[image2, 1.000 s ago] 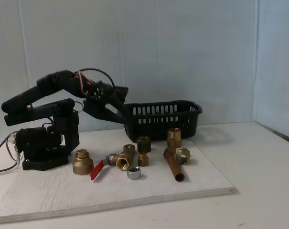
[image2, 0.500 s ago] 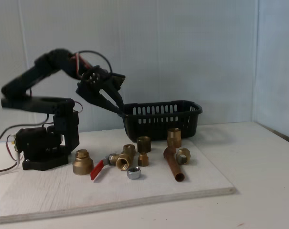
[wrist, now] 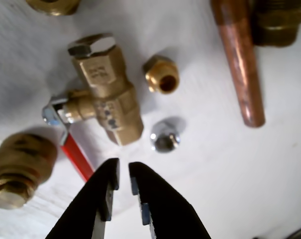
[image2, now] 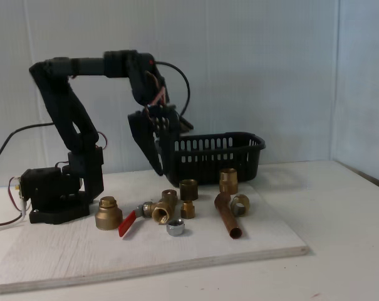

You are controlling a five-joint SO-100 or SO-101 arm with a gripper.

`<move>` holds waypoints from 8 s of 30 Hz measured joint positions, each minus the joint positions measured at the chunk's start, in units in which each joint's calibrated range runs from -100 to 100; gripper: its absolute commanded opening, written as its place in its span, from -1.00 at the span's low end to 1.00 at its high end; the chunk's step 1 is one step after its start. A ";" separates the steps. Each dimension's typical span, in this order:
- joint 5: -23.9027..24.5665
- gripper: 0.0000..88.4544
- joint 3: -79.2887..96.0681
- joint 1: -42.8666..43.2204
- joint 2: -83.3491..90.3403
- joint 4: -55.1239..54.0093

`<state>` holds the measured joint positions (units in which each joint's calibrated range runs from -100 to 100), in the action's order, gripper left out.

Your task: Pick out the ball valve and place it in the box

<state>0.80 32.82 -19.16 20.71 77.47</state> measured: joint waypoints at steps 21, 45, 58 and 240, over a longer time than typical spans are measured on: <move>-0.15 0.05 -0.09 0.67 -4.15 -1.20; -0.15 0.10 5.17 1.93 -4.15 -1.29; -0.15 0.06 11.26 3.41 -4.15 -1.46; -3.46 -0.96 -37.68 42.83 -7.20 0.60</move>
<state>-2.66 -4.86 23.68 13.51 78.07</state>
